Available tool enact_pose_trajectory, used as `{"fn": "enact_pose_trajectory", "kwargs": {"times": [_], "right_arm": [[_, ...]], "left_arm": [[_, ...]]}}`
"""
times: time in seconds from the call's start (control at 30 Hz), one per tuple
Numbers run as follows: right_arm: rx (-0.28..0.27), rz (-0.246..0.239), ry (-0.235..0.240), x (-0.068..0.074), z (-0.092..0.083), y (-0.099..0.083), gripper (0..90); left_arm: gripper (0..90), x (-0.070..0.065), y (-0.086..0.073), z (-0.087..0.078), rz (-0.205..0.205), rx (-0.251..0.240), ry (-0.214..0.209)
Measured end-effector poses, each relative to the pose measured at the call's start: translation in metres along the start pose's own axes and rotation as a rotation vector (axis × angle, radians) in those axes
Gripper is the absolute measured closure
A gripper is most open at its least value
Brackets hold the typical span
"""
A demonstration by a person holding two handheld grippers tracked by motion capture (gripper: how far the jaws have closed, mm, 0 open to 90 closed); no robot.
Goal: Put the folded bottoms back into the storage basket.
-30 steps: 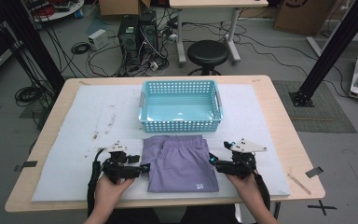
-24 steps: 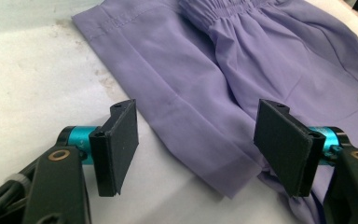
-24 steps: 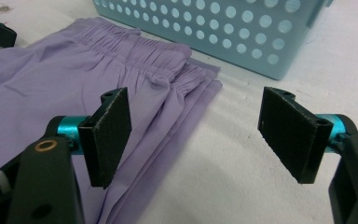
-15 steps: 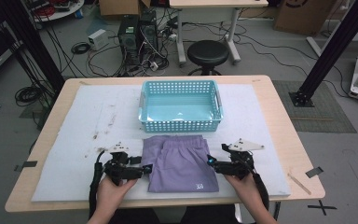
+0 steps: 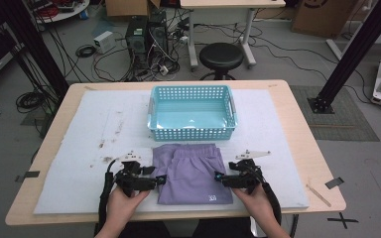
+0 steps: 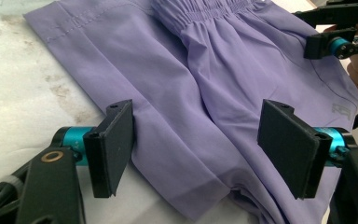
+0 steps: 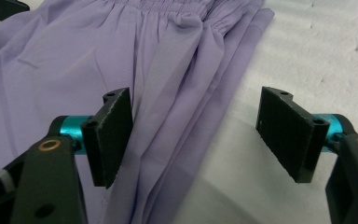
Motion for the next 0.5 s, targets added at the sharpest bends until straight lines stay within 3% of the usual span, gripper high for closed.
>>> {"fn": "enact_pose_trajectory", "kwargs": {"times": [0.13, 0.27, 0.5], "right_arm": [[0.002, 0.01, 0.009, 0.003, 0.001, 0.0, 29.7], [0.009, 0.001, 0.034, 0.009, 0.003, 0.0, 37.5], [0.011, -0.002, 0.027, 0.011, 0.005, 0.0, 44.0]], "left_arm": [[27.7, -0.001, 0.0, 0.001, -0.002, -0.001, -0.003], [27.7, -0.003, 0.0, 0.003, 0.0, 0.0, 0.0], [33.7, -0.009, 0.0, 0.009, 0.015, 0.009, -0.005]]}}
Point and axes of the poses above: each handheld gripper's, and its own axes: z roughly forward along the jaws, y roughly out of its top, x roughly to its left, the point moved 8 cm from there along z, roughly forward along the jaws, and after that the axes turned 8 degrees about -x, right-handed, at the moved point
